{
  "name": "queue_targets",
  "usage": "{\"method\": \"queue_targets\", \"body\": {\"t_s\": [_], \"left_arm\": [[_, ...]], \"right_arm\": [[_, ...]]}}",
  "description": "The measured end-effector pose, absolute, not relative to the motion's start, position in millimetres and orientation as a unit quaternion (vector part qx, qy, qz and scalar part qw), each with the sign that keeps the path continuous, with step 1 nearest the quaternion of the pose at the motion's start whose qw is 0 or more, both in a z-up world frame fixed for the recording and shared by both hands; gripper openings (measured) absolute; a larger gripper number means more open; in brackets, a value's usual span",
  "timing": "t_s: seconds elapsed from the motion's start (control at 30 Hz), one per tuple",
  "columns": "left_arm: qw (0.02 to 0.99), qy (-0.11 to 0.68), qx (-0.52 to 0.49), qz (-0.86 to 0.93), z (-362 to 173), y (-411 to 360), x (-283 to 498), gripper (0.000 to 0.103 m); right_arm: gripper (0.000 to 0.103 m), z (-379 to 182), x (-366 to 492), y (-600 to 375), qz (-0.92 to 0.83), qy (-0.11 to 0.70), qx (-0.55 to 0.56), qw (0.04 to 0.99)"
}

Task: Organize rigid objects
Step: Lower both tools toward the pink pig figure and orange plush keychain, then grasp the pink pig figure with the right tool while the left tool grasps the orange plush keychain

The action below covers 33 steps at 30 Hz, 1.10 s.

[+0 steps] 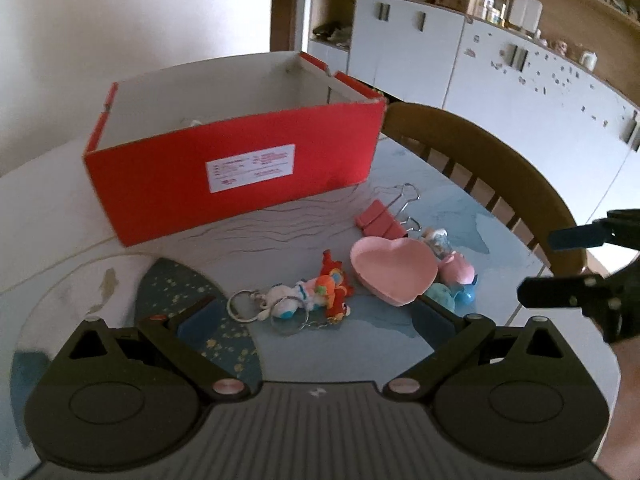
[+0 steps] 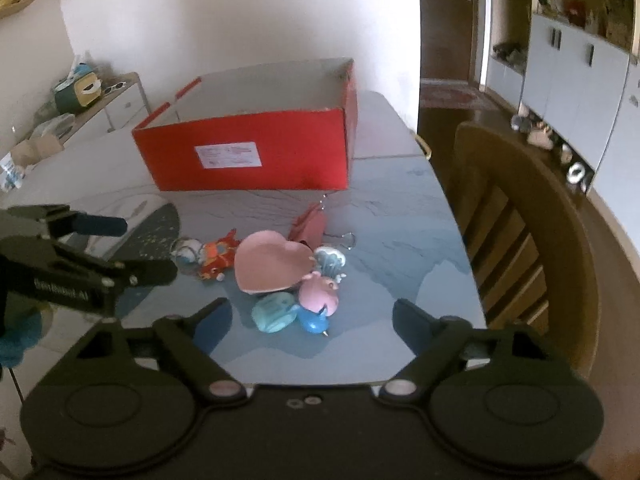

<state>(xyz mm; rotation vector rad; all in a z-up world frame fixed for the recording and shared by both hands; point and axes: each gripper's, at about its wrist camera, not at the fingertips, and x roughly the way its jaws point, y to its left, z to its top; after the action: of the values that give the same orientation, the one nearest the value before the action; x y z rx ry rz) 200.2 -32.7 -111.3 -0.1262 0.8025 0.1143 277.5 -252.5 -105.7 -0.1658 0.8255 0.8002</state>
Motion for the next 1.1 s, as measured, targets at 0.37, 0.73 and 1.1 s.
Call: {"method": "queue_targets", "body": {"t_s": [0.37,0.73,1.1], "left_arm": [[0.917,0.397,-0.018,0.028,-141,-38,227,0.101],[0.921,0.389,0.027,-0.01,-151,-46,248,0.079],[0.918,0.396,0.0,-0.024,-157,-35,252,0.053]], "right_arm": [[0.073,-131,308,-241,0.358,0.447,-0.04,0.819],[0.055,-143,322,-233,0.358,0.472,-0.008,0.806],[0.051,-153,329,-230,0.358,0.489,0.013,0.795]]}}
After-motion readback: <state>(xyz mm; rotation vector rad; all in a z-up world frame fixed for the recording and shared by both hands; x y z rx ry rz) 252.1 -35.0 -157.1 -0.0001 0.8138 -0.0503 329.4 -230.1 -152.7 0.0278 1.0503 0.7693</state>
